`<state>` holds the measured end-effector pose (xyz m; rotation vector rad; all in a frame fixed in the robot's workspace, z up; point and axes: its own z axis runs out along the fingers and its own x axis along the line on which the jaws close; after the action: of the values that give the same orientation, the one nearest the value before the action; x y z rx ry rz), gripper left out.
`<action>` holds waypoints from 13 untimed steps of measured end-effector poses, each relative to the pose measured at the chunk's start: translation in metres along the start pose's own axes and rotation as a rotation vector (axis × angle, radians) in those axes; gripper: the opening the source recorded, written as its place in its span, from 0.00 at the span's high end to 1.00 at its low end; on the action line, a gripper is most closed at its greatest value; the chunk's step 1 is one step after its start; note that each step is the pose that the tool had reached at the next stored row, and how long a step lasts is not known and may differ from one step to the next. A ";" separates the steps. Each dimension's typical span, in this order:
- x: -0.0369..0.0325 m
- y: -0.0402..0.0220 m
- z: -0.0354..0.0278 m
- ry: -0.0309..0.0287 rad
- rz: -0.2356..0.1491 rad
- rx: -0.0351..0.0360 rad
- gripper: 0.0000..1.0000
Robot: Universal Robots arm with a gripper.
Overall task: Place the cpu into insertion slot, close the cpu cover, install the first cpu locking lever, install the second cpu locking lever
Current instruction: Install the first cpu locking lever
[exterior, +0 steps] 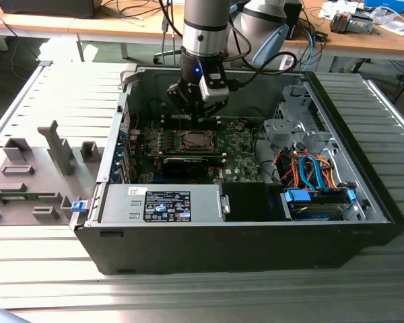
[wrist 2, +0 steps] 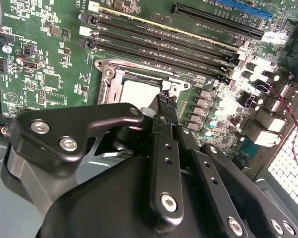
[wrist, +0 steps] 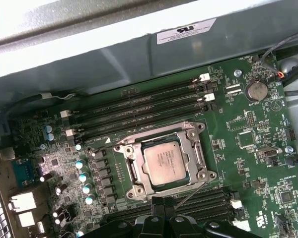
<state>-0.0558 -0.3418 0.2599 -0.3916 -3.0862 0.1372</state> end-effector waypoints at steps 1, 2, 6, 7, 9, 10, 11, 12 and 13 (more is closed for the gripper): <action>0.0000 0.0000 0.0000 0.0004 0.007 0.0009 0.89; 0.0000 0.0000 0.0000 0.0006 0.010 0.0014 0.89; 0.0000 0.0000 0.0000 0.0012 0.024 0.0036 0.89; 0.0000 0.0000 0.0000 0.0014 0.028 0.0042 0.89; 0.0000 0.0000 0.0000 0.0018 0.039 0.0060 0.89; 0.0000 0.0000 0.0000 0.0020 0.043 0.0067 0.89; 0.0000 0.0000 0.0000 0.0022 0.046 0.0072 0.89; 0.0000 0.0000 0.0000 0.0023 0.049 0.0077 0.89; 0.0000 0.0000 0.0000 0.0024 0.051 0.0081 0.89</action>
<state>-0.0558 -0.3418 0.2599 -0.4700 -3.0735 0.1502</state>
